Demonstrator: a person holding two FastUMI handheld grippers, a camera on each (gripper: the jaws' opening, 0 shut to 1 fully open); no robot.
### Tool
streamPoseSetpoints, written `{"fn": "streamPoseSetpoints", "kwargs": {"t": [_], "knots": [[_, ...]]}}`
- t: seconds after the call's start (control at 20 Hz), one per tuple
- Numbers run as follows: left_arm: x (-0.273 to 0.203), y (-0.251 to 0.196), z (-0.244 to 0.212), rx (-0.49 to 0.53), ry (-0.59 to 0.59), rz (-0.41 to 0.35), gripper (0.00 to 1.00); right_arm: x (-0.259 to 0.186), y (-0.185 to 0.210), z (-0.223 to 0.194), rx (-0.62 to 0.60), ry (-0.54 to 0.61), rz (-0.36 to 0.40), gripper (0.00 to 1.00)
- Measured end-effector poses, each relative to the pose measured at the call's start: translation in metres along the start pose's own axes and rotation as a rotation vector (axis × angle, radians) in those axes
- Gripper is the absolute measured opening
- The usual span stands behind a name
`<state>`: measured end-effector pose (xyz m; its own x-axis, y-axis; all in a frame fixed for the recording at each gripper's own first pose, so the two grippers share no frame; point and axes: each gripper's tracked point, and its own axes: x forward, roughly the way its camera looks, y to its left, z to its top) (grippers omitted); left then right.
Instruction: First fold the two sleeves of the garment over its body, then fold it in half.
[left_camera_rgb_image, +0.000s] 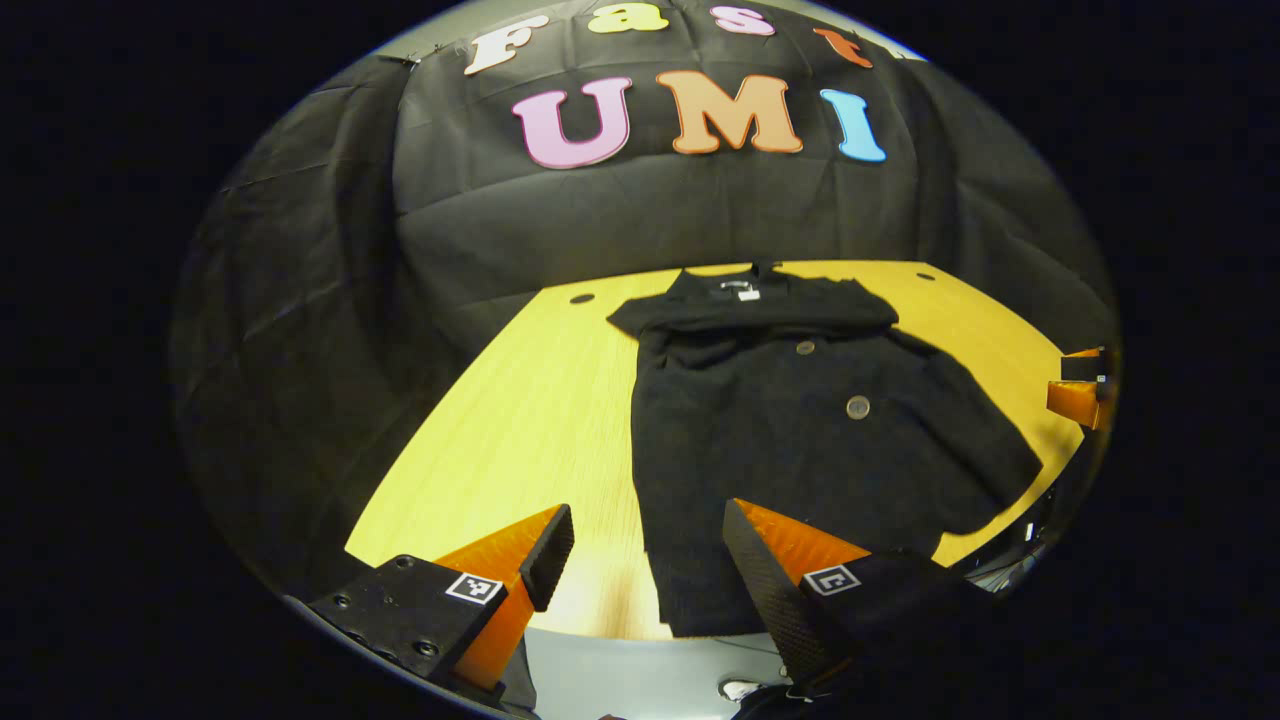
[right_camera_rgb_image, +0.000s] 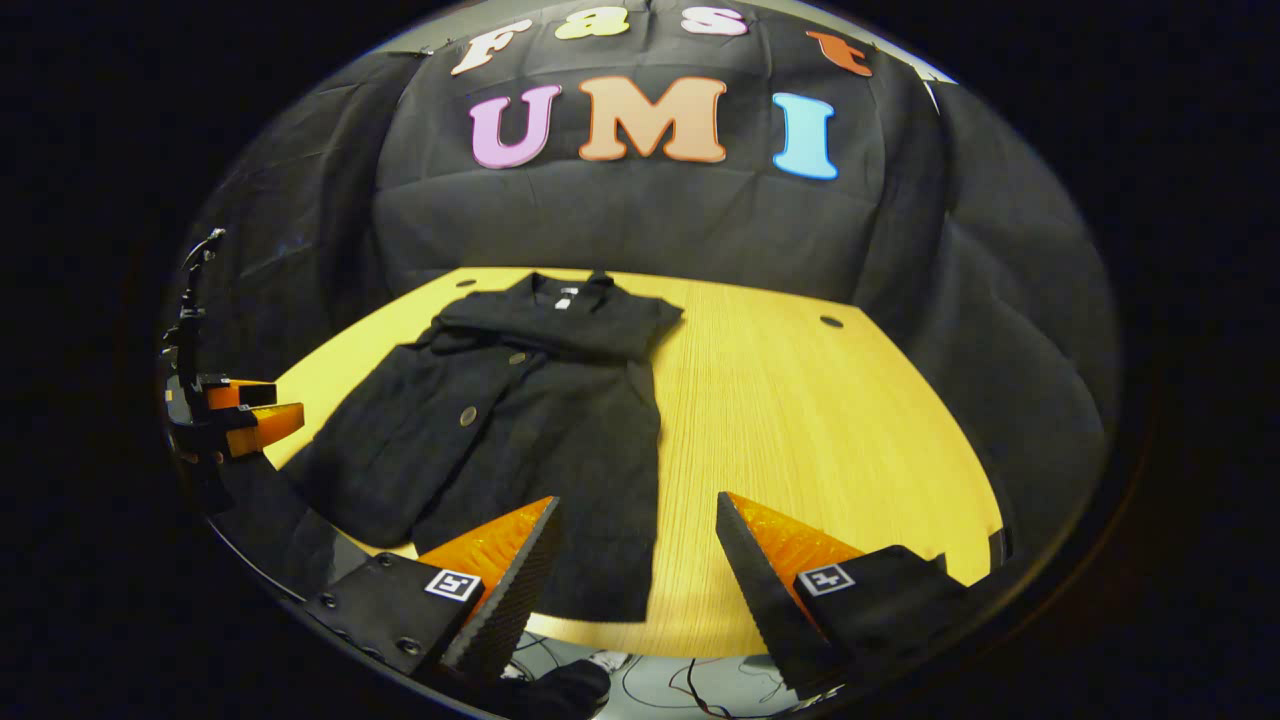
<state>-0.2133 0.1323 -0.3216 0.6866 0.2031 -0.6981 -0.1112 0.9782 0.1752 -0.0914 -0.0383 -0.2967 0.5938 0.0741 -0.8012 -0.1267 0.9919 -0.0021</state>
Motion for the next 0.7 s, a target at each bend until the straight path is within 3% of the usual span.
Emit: {"fn": "streamPoseSetpoints", "kwargs": {"t": [0.2,0.35,0.55,0.6,0.65,0.7], "knots": [[-0.001,-0.003,-0.046,-0.002,0.132,-0.011,0.94,0.013,0.005,-0.037,0.018,0.097,-0.001,1.00],[0.001,-0.008,-0.045,-0.032,0.128,-0.041,0.94,0.024,0.007,-0.055,-0.001,0.150,-0.006,0.99],[0.003,-0.015,-0.050,-0.098,0.145,-0.090,0.92,0.027,0.014,-0.064,0.039,0.210,0.057,0.99],[0.002,-0.022,-0.048,-0.142,0.137,-0.119,0.90,0.029,0.018,-0.058,0.040,0.191,0.060,0.95],[0.003,-0.030,-0.048,-0.151,0.125,-0.145,0.80,0.028,0.027,-0.057,0.033,0.191,0.084,0.74],[0.001,-0.037,-0.046,-0.127,0.111,-0.177,0.62,0.026,0.033,-0.060,0.013,0.198,0.102,0.53]]}}
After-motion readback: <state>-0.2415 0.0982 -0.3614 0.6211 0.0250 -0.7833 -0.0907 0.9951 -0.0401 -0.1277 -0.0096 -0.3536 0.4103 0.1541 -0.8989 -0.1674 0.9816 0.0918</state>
